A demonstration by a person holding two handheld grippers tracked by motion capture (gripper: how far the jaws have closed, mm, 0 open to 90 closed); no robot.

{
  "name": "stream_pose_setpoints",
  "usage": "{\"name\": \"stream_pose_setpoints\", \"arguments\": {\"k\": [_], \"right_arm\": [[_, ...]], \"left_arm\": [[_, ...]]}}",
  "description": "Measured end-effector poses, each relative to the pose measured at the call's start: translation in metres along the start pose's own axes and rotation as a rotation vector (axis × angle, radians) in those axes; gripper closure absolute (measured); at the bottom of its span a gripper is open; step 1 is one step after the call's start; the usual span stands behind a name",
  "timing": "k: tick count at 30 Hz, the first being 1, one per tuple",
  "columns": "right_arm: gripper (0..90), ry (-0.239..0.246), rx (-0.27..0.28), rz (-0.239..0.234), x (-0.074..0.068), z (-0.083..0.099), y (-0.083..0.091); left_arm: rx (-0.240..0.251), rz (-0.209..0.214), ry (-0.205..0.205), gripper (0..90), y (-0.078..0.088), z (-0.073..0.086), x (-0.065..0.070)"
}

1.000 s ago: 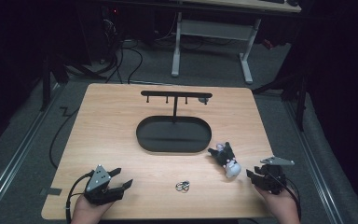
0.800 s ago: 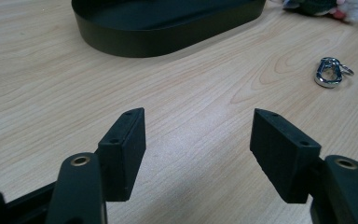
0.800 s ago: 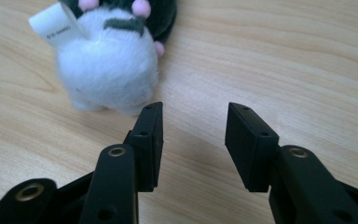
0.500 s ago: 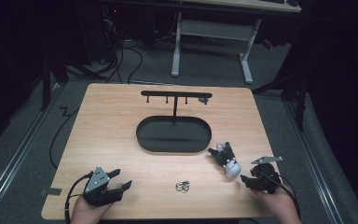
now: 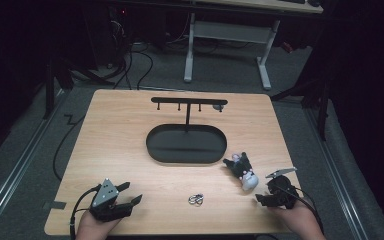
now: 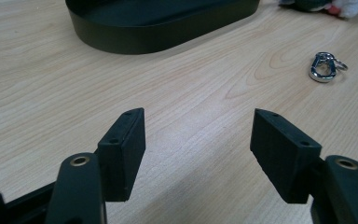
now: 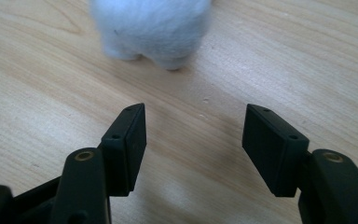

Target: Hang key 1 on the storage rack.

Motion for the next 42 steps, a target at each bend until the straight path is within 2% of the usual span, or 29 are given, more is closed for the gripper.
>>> {"name": "stream_pose_setpoints", "arguments": {"k": [6, 11, 19, 28, 30, 35, 42], "right_arm": [[34.3, 0.031, -0.057, -0.011, -0.005, -0.004, 0.002], [29.6, 0.032, -0.096, -0.034, -0.007, -0.01, 0.005], [26.1, 0.045, -0.169, -0.054, -0.01, -0.03, 0.012], [22.5, 0.028, -0.171, -0.08, -0.014, -0.059, 0.013], [21.1, 0.016, -0.176, -0.086, -0.014, -0.063, 0.01], [20.0, 0.005, -0.174, -0.065, -0.012, -0.071, 0.002], [19.8, 0.018, -0.192, -0.073, -0.016, -0.079, -0.005]], "left_arm": [[-0.007, 0.004, -0.006, 36.1, -0.001, 0.001, 0.001], [-0.008, 0.005, -0.006, 36.1, 0.0, 0.002, 0.001], [-0.004, 0.007, -0.004, 36.1, 0.002, 0.001, 0.0], [-0.003, 0.012, -0.005, 36.0, 0.002, 0.001, -0.001], [-0.004, 0.012, -0.005, 35.9, 0.002, 0.002, -0.001], [-0.009, 0.016, -0.007, 35.8, 0.002, 0.002, -0.001], [-0.011, 0.017, -0.015, 35.8, 0.001, 0.002, 0.0]]}}
Point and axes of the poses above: each handheld gripper's, and its own axes: y roughly backward along the jaws, z roughly out of its underside, x roughly to its right, the point moved 6 cm from there along -y, roughly forward along the jaws, and after that the axes turned 4 degrees about y, right-handed, at the moved point
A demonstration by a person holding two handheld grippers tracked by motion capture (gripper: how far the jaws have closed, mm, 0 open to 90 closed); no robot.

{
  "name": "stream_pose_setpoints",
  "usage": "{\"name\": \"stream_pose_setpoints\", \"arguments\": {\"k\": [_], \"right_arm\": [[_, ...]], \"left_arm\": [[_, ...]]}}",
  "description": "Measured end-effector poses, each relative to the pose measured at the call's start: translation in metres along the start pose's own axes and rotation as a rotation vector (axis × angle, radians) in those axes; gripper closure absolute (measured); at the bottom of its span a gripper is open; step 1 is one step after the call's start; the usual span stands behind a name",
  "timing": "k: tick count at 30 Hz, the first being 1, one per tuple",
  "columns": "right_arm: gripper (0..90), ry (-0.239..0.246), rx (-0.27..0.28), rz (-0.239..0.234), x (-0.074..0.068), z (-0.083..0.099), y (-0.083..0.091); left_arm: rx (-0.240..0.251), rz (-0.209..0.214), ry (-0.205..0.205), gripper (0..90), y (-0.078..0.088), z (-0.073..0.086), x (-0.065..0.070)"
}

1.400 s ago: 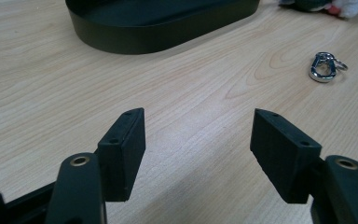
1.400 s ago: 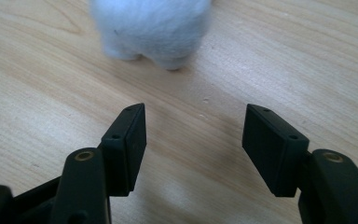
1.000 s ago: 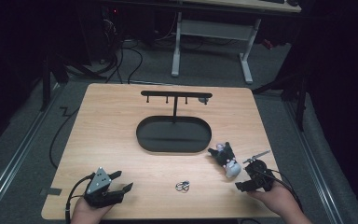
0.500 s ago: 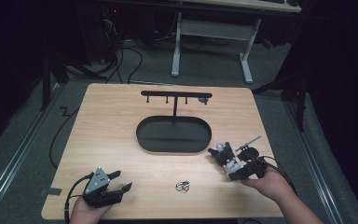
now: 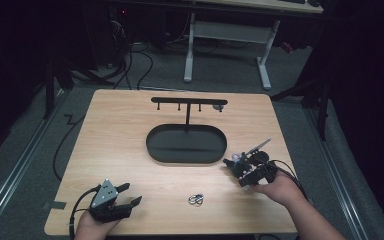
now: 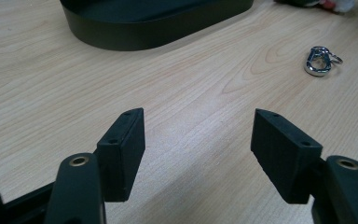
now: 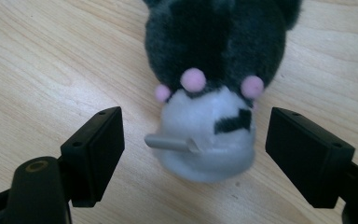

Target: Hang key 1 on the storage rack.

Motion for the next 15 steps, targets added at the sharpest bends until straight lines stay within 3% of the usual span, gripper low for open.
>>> {"name": "stream_pose_setpoints", "arguments": {"k": [6, 15], "right_arm": [[19.9, 0.011, -0.009, -0.01, 0.0, -0.005, -0.007], [24.9, -0.018, -0.038, -0.007, 0.006, -0.001, -0.016]], "left_arm": [[-0.006, 0.001, -0.01, 35.8, 0.0, 0.001, 0.001], [-0.015, 0.005, -0.019, 35.8, -0.002, 0.002, 0.003]]}}
Point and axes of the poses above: each handheld gripper's, and its own axes: y roughly backward along the jaws, z roughly out of its underside, x roughly to its right, the point moved 6 cm from there along -y, roughly forward along the jaws, and after that the axes turned 4 degrees about y, right-handed, at the moved point
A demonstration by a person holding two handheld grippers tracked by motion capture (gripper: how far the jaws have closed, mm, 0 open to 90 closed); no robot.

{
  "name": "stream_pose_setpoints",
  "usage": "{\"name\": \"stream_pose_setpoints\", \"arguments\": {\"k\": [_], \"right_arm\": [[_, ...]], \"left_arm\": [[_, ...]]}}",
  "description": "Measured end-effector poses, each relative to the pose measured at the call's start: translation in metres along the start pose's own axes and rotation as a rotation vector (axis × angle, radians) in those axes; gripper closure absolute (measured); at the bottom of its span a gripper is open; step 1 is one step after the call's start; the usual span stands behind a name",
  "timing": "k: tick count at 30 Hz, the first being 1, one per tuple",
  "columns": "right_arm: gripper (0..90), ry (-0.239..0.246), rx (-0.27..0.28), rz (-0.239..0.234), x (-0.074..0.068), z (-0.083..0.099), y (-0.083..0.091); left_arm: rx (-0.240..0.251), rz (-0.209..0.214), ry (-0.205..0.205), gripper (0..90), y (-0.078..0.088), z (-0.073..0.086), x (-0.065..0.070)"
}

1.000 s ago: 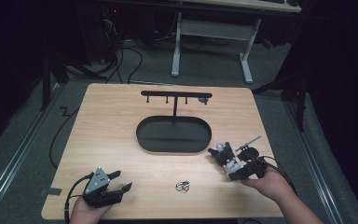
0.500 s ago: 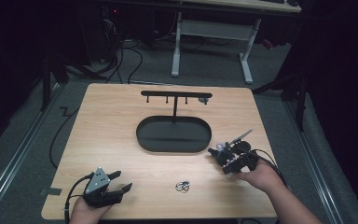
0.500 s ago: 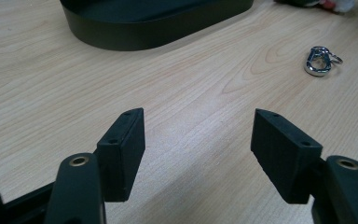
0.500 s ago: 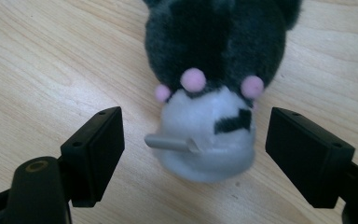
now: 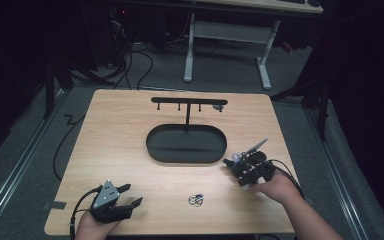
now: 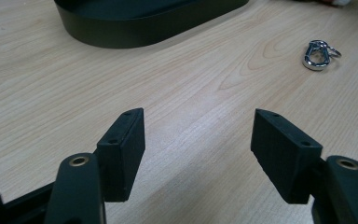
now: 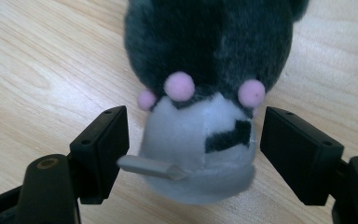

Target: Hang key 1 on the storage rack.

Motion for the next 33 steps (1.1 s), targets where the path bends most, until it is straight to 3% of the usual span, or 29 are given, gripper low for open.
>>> {"name": "stream_pose_setpoints", "arguments": {"k": [16, 18, 19, 24, 33], "right_arm": [[42.7, -0.016, 0.02, -0.01, 0.001, 0.002, -0.008], [45.2, -0.002, 0.023, -0.009, 0.0, 0.002, -0.008], [46.8, 0.034, 0.039, -0.001, -0.002, 0.001, -0.005], [47.5, 0.047, 0.037, -0.007, -0.004, 0.001, 0.0], [47.5, 0.03, 0.048, -0.003, -0.004, 0.002, 0.017]], "left_arm": [[-0.001, -0.001, -0.003, 35.8, 0.001, 0.001, 0.001], [-0.001, -0.001, -0.004, 35.8, 0.001, 0.001, 0.001], [-0.002, -0.001, -0.005, 35.8, 0.001, 0.001, 0.002], [-0.002, -0.001, -0.003, 35.8, 0.001, 0.001, 0.002], [-0.004, 0.0, -0.004, 35.8, 0.001, 0.001, 0.002]]}}
Point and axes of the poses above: each handheld gripper's, and its own axes: y roughly backward along the jaws, z roughly out of its underside, x roughly to its right, the point moved 6 cm from there along -y, roughly forward along the jaws, and after that the axes turned 4 degrees about y, right-handed, at the moved point
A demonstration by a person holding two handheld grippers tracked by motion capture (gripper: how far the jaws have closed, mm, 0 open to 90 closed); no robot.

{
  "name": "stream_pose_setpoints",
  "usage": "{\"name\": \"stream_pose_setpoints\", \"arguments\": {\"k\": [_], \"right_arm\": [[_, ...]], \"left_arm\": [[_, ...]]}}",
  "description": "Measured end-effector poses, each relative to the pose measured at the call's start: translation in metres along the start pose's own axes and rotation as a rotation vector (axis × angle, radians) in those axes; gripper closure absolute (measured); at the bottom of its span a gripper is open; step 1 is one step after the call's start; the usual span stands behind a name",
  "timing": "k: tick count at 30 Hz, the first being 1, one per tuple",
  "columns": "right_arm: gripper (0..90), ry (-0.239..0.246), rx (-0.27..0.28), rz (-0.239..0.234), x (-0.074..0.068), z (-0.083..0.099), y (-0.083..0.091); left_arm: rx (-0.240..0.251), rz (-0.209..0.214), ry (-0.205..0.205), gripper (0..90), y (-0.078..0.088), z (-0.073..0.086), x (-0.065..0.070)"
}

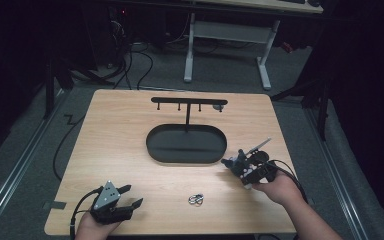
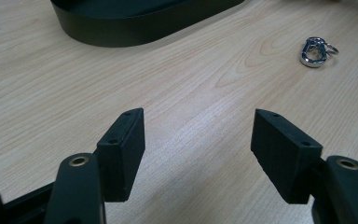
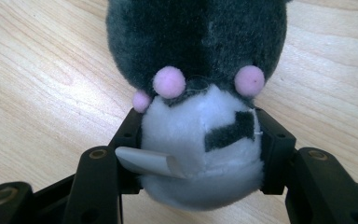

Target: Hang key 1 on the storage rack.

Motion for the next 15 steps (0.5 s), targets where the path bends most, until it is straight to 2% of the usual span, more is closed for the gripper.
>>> {"name": "stream_pose_setpoints", "arguments": {"k": [9, 15], "right_arm": [[47.5, -0.009, 0.02, -0.03, -0.001, -0.001, 0.015], [47.5, -0.004, 0.025, -0.031, -0.001, -0.003, 0.022]], "left_arm": [[-0.001, 0.0, 0.001, 35.8, -0.001, 0.0, -0.001], [0.0, -0.001, 0.003, 35.8, 0.0, 0.001, -0.001]]}}
Point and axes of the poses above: each handheld gripper's, and its own axes: y roughly backward along the jaws, z roughly out of its underside, x roughly to its right, the point moved 6 cm from there along -y, roughly forward along the jaws, and after that the axes turned 4 degrees about y, right-handed, at the moved point
